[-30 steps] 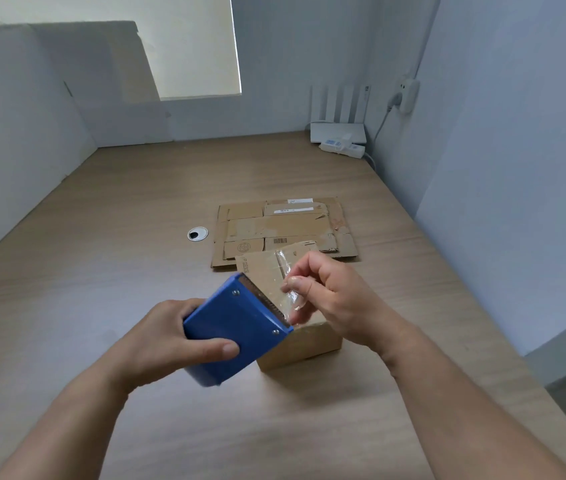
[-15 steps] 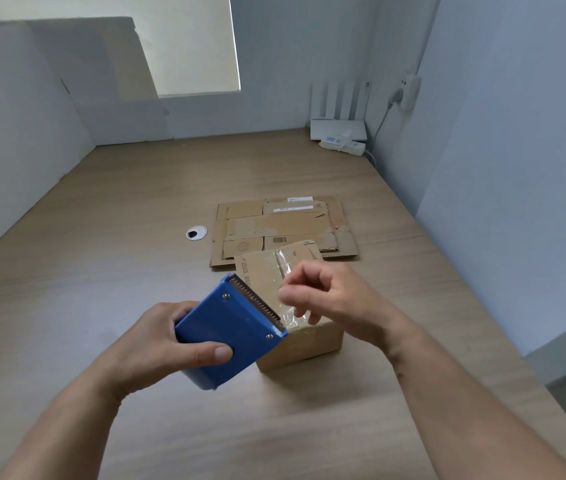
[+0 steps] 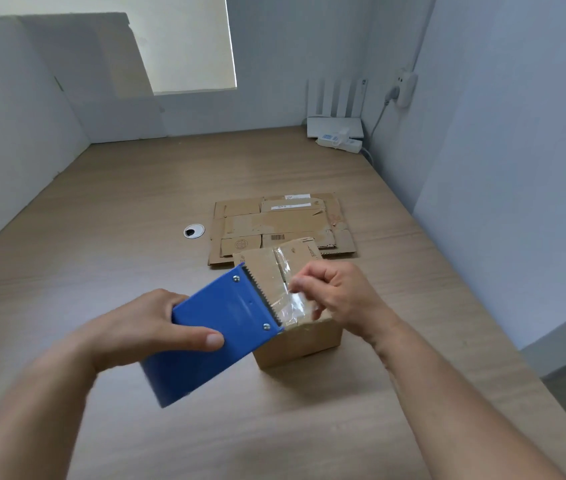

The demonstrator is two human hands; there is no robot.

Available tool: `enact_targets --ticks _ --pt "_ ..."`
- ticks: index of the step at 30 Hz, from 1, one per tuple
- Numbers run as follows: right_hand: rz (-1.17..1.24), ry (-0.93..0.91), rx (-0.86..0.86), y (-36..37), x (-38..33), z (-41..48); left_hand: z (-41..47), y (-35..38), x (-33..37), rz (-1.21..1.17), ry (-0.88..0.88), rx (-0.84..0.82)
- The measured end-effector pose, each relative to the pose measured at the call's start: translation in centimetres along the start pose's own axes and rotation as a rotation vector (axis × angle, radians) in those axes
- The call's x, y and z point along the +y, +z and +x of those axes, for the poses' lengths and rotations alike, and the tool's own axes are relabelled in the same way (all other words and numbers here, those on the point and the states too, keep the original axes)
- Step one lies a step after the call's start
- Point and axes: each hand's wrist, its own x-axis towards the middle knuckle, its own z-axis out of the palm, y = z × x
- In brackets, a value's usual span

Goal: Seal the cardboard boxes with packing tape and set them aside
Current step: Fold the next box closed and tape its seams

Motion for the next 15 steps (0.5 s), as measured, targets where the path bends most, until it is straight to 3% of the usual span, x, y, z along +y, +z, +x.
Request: enact_targets --ticks 3,7,15 --pt "0.009 0.14 0.156 -4.1 1.4 -0.1 -1.3 -2.7 -2.1 0.039 -0.093 0.016" --pt "0.148 0.317 0.005 -3.9 2.6 -0.3 -1.1 -3.4 -3.2 0.11 -0.2 0.011" --pt "0.007 0.329 0.296 -1.5 5.7 -1.6 0.5 -1.9 -3.5 0.219 -0.327 -0.018"
